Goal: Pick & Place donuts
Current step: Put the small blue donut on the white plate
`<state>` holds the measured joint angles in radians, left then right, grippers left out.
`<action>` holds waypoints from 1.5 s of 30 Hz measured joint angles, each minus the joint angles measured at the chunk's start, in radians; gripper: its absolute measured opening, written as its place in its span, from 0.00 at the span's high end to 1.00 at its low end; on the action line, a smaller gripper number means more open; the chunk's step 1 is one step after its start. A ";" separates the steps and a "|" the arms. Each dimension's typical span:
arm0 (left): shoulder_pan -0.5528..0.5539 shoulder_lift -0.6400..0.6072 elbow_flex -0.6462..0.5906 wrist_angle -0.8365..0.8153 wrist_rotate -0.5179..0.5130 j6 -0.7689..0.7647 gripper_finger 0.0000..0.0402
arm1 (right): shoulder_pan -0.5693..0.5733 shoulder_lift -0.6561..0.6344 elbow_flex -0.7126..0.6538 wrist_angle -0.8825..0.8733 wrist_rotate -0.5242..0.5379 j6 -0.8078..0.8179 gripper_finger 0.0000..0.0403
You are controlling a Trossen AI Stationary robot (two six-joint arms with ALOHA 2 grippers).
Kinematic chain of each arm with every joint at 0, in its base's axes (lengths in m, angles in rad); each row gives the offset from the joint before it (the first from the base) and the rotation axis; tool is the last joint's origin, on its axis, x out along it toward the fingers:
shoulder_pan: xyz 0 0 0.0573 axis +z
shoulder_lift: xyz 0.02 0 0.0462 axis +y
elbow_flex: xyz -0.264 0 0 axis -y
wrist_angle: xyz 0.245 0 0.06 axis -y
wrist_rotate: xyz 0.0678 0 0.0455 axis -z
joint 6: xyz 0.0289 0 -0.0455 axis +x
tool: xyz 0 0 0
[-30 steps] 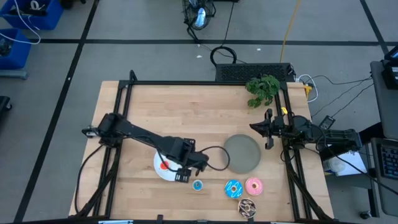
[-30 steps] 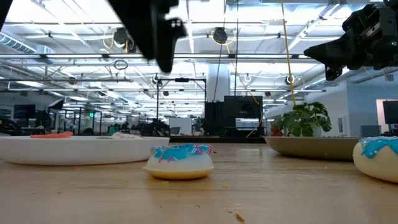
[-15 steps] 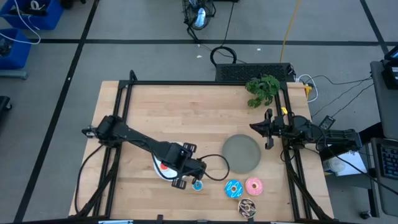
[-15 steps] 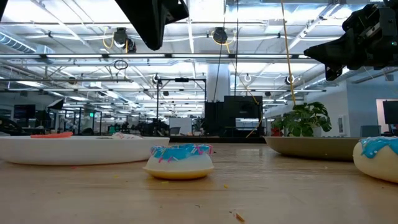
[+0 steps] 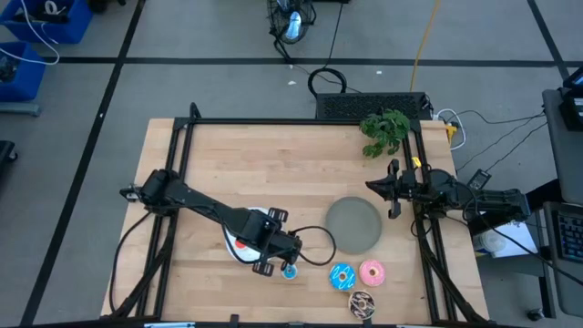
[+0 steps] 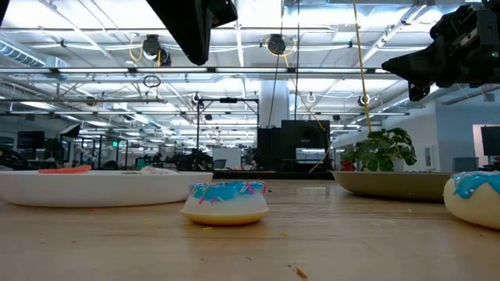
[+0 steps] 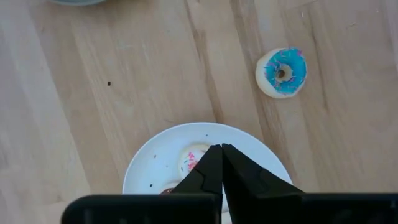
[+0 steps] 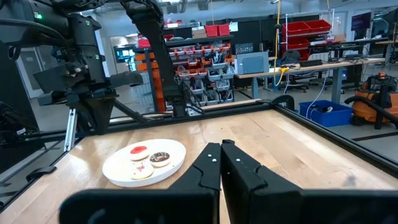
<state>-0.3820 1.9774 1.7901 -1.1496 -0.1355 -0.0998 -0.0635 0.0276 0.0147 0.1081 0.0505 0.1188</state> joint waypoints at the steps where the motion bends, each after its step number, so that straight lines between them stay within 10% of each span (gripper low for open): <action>1: 0.000 0.000 0.000 0.000 0.000 0.000 0.95 | 0.000 0.000 0.000 0.000 0.000 0.000 1.00; 30: -0.022 0.061 0.041 0.234 0.031 -0.025 0.99 | 0.000 0.000 0.000 0.000 0.005 -0.008 1.00; 45: -0.070 0.267 0.216 0.112 0.100 0.256 0.89 | 0.000 0.012 0.000 0.008 0.001 -0.008 1.00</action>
<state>-0.4525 2.2439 2.0057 -1.0374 -0.0354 0.1566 -0.0636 0.0391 0.0147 0.1162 0.0513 0.1112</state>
